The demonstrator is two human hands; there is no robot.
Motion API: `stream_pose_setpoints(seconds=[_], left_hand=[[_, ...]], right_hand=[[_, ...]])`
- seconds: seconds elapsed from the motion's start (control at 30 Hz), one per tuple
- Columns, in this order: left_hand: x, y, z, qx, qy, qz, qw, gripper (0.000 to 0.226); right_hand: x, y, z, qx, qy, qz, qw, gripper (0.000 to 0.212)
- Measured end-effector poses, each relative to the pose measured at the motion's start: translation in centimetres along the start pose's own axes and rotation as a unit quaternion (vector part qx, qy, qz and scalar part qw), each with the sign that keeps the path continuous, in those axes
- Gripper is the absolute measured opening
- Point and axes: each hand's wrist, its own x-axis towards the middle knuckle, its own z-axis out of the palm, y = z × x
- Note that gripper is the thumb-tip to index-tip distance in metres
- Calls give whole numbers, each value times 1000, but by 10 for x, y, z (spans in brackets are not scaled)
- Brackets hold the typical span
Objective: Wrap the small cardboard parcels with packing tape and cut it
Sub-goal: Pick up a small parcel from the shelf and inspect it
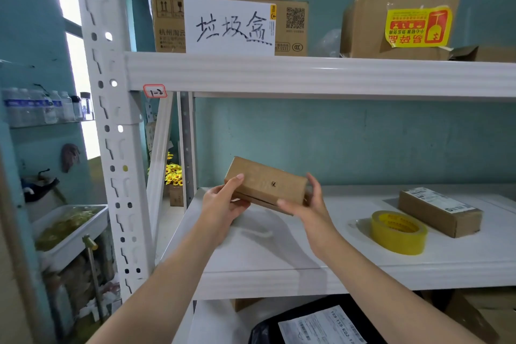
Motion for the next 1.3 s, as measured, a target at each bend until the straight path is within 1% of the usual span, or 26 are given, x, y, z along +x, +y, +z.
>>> stream_pose_setpoints(seconds=[0.03,0.1,0.2,0.23,0.3,0.43,0.47,0.53,0.57,0.6,0.63,0.7,0.73,0.77,0.83,0.87,0.9,1.0,1.1,1.2,1.3], left_hand=[[-1,-2,1,-17,-7,-1,1000,44],[-3,-5,2,-36,-24,2,999,43],[-3,-8,1,-29,-43,-3,999,29],[-3,-8,-1,-11,-45,-7,999,29],[-2,-9,-6,41,-52,-19,998,41],[1,-11,-10,75,-65,-14,995,54],[2,-10,-11,83,-65,-10,994,59],[3,-9,-12,109,-66,6,992,77],[4,-9,-13,127,-62,16,990,84],[3,-9,-13,143,-56,28,988,86],[4,-9,-13,160,-46,39,985,82],[4,-10,-15,198,-25,50,979,62],[4,-10,-15,222,-14,47,974,56],[5,-11,-17,252,-6,42,967,58],[6,-12,-17,319,16,2,948,71],[6,-13,-16,343,30,-20,939,72],[7,-12,-15,364,40,-36,930,67],[10,-13,-12,412,43,-64,908,59],[15,-15,-13,425,41,-74,901,59],[15,-17,-14,422,33,-87,902,58],[15,-17,-16,436,27,-98,894,62]], right_hand=[[3,0,-1,44,16,31,998,77],[7,-1,-6,80,39,82,993,65],[5,-4,-13,92,39,97,990,51],[4,-6,-15,90,41,92,991,49],[5,-7,-20,84,44,85,992,46],[7,-7,-23,55,39,77,995,46],[7,-7,-23,46,39,74,995,47],[9,-7,-24,30,42,70,996,48],[10,-7,-25,20,40,67,997,46],[10,-6,-25,8,33,63,997,41],[10,-7,-25,-10,30,58,998,31],[11,-7,-22,-55,41,45,997,9],[12,-7,-21,-75,58,41,995,8],[13,-5,-21,-97,81,41,991,15],[21,0,-22,-164,134,65,975,39],[25,3,-23,-202,156,85,963,50],[27,4,-25,-231,165,107,953,54],[30,6,-27,-265,152,173,936,48],[31,13,-30,-269,140,190,934,46],[31,21,-32,-300,130,182,927,53],[32,17,-39,-300,116,195,927,69]])
